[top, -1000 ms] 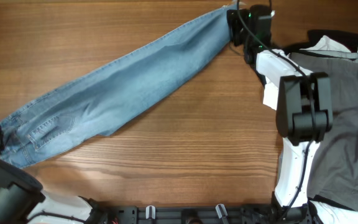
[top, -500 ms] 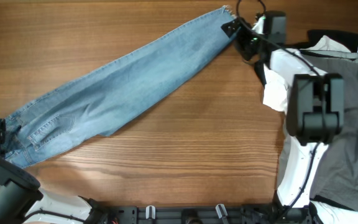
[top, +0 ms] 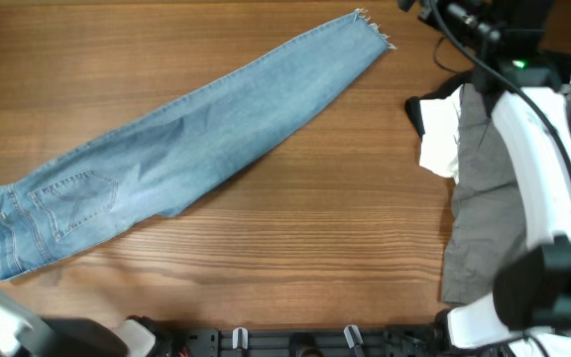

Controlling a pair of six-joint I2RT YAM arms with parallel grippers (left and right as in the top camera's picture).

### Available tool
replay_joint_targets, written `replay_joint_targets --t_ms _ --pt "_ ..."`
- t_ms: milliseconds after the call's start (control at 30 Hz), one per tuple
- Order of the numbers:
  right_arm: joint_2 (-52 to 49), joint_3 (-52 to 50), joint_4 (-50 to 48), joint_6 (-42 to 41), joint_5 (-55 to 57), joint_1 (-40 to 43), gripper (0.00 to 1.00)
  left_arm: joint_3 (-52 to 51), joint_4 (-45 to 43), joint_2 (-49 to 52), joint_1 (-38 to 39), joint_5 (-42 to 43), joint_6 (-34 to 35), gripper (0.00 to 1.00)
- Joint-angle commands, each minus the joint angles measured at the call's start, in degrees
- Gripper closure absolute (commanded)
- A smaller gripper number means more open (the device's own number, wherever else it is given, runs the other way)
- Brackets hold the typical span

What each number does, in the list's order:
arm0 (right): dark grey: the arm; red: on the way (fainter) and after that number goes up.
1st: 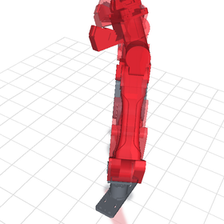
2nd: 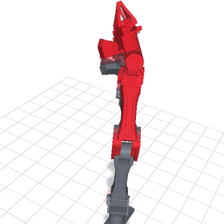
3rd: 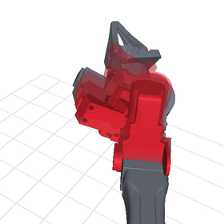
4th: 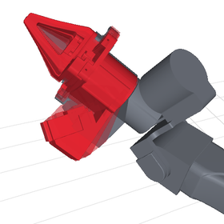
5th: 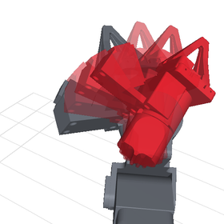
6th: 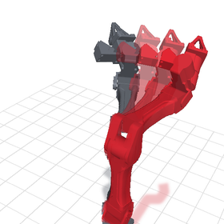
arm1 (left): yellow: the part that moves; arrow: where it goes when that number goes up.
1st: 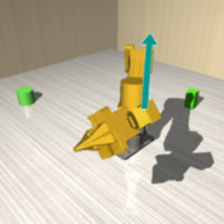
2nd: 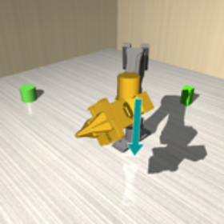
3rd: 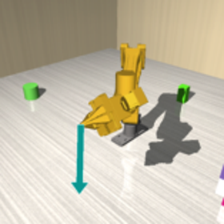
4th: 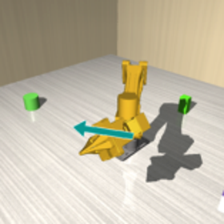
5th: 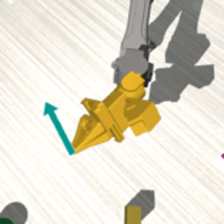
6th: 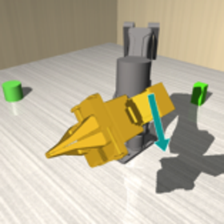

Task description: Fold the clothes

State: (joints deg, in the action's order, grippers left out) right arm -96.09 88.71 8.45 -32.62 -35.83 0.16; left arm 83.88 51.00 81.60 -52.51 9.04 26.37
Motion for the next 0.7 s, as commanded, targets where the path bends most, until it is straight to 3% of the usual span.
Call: replay_joint_targets --t_ms 0,100,133,167,233,400,500,533,633,667 --pt "2.2 0.2 9.5 10.8 3.2 -0.7 0.00 0.6 4.6 -5.0 0.0 4.8 -6.4 0.32" --pt "1.1 0.1 21.9 10.8 11.4 -0.7 0.00 0.5 11.3 -5.8 0.0 3.2 -3.5 0.34" --pt "-0.6 0.1 28.0 11.2 15.0 -0.7 0.00 -0.1 12.0 -5.4 0.0 0.1 -3.4 0.31" --pt "-2.4 0.1 30.0 13.2 14.9 -0.7 0.00 -0.4 10.9 -4.1 -0.2 -3.1 -3.7 0.20" --pt "-4.2 0.1 30.3 16.1 15.2 -0.7 0.00 -0.4 10.5 -2.6 -0.4 -2.5 -3.9 0.17" --pt "-10.8 0.1 26.1 19.2 17.9 -0.7 0.04 -0.4 10.6 1.2 -0.4 4.2 -5.3 0.14" --pt "-16.6 0.1 19.7 20.1 18.1 -0.7 0.17 -0.4 10.6 2.5 -0.3 8.2 -6.5 0.15" --pt "-18.7 0.1 17.1 20.2 18.1 -0.7 0.16 -0.4 10.6 2.6 -0.3 9.3 -6.6 0.14" --pt "-23.9 0.1 10.4 18.8 18.1 -0.7 0.00 -0.4 11.0 2.7 -0.3 9.6 -7.2 0.14" --pt "-25.7 0.1 7.9 17.8 18.4 -0.7 0.00 -0.4 11.2 2.7 -0.3 9.6 -7.6 0.14"
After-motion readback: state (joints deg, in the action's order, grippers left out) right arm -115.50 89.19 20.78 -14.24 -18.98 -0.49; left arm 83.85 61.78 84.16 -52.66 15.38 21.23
